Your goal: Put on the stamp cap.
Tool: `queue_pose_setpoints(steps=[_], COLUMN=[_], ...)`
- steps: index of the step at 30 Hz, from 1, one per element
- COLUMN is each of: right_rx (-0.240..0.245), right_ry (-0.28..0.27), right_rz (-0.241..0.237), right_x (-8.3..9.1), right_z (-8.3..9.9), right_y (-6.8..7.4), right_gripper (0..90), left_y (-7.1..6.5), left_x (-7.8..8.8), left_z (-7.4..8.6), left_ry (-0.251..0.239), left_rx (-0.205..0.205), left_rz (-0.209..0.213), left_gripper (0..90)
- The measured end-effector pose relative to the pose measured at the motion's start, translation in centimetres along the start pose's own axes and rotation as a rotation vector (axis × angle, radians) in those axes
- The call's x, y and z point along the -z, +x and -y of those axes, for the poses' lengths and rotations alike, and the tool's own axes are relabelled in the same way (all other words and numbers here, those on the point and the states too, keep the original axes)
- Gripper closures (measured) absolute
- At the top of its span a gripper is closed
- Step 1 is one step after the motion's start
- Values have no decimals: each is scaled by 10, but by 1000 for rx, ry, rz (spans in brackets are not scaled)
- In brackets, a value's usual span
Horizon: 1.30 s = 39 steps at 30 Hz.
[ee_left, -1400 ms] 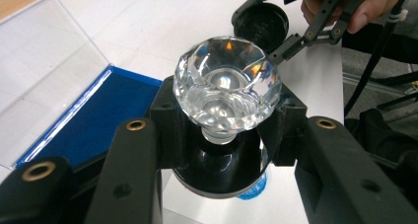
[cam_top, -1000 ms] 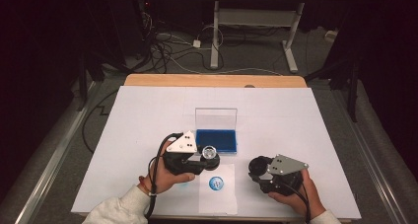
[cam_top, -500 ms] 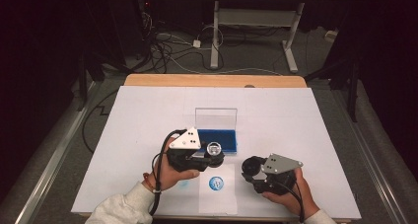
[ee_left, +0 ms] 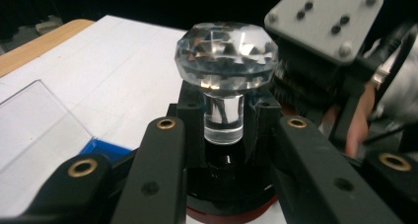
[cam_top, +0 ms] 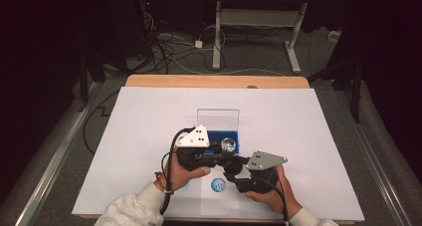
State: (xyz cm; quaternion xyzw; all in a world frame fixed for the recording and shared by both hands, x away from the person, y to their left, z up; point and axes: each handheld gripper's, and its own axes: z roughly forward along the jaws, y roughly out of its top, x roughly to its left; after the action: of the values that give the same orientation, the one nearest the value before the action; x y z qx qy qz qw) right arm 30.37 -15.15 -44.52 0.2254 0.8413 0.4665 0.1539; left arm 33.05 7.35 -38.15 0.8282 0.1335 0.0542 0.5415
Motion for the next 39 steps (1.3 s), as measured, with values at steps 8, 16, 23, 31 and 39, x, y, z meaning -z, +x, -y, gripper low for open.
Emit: queue_pose_setpoints(steps=[8, 16, 23, 31, 39], right_rx=[0, -78, -127, -130, -136], right_ry=[-53, -147, -183, -185, -197], right_rz=[-9, -98, -126, -115, -111], right_x=[-3, 0, 4, 8, 9], right_z=[-9, -9, -8, -9, -8], right_y=[-1, 2, -1, 2, 4], right_gripper=[383, 383, 383, 385, 385], left_y=[1, -3, -5, -3, -2], left_x=[-7, -10, -12, -11, -10], left_z=[10, 19, 28, 31, 34], left_ry=[-4, -115, -188, -216, -236], left_rx=[5, -11, -11, 19, 44], left_rz=[27, 29, 29, 59, 80], left_gripper=[724, 724, 724, 725, 726])
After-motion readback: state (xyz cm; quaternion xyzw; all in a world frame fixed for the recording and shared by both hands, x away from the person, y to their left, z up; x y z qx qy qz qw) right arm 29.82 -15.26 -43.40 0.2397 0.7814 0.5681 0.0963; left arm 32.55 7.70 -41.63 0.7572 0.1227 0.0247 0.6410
